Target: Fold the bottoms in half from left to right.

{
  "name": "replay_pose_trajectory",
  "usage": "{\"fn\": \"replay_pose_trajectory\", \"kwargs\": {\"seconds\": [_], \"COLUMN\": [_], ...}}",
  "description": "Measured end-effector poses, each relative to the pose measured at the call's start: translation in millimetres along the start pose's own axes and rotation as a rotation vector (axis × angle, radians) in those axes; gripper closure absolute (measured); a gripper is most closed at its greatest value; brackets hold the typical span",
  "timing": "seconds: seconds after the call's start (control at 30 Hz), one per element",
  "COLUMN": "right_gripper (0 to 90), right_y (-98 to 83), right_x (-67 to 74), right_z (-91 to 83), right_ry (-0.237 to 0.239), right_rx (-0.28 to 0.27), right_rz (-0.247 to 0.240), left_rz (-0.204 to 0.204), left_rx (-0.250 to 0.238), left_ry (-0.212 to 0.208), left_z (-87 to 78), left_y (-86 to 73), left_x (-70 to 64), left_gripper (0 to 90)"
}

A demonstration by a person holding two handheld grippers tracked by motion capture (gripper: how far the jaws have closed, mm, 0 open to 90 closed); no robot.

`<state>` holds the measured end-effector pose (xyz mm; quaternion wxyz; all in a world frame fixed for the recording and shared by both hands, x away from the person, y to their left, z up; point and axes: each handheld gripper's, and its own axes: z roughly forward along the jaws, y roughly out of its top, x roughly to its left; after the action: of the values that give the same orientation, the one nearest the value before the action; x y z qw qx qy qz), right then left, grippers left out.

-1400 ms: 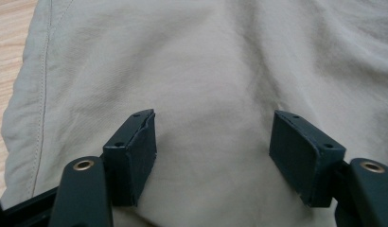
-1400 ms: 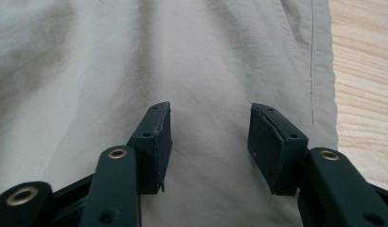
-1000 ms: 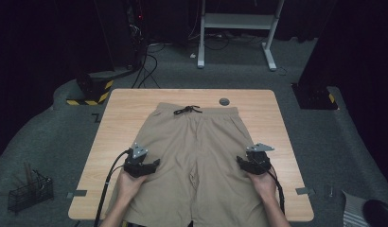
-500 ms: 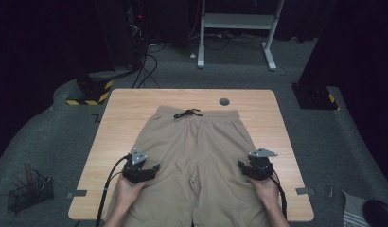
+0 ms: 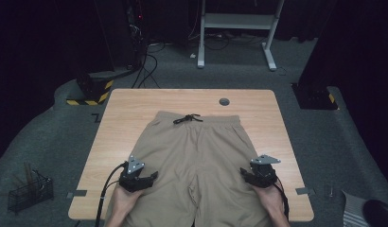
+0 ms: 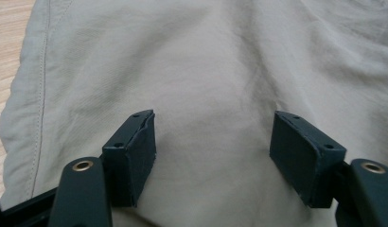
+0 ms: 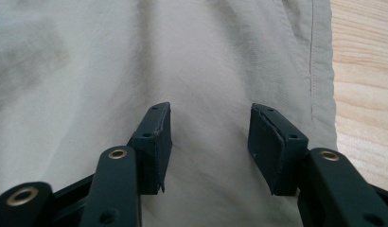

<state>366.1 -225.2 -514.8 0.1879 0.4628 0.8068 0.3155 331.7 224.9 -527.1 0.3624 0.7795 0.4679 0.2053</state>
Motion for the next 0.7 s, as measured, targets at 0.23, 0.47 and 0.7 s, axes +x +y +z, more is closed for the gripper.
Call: {"fn": "replay_pose_trajectory", "kwargs": {"seconds": [0.23, 0.47, 0.7], "right_gripper": [51.0, 51.7, 51.8], "right_y": [10.7, 39.3, 59.2], "right_x": [0.5, 8.9, 12.8], "right_z": [0.6, 9.2, 30.8], "right_ry": [0.020, 0.021, 0.030], "right_rx": [-0.022, -0.055, -0.064], "right_rz": [0.021, -0.014, -0.002], "left_rz": [-0.018, 0.000, 0.001], "left_rx": [0.034, 0.014, 0.045], "left_ry": [-0.054, -0.027, 0.008], "left_z": [4.1, 15.8, 37.3], "left_y": [23.4, 52.9, 68.7], "left_x": [7.4, 9.6, 17.2], "left_gripper": [32.1, 33.1, 32.9]}}
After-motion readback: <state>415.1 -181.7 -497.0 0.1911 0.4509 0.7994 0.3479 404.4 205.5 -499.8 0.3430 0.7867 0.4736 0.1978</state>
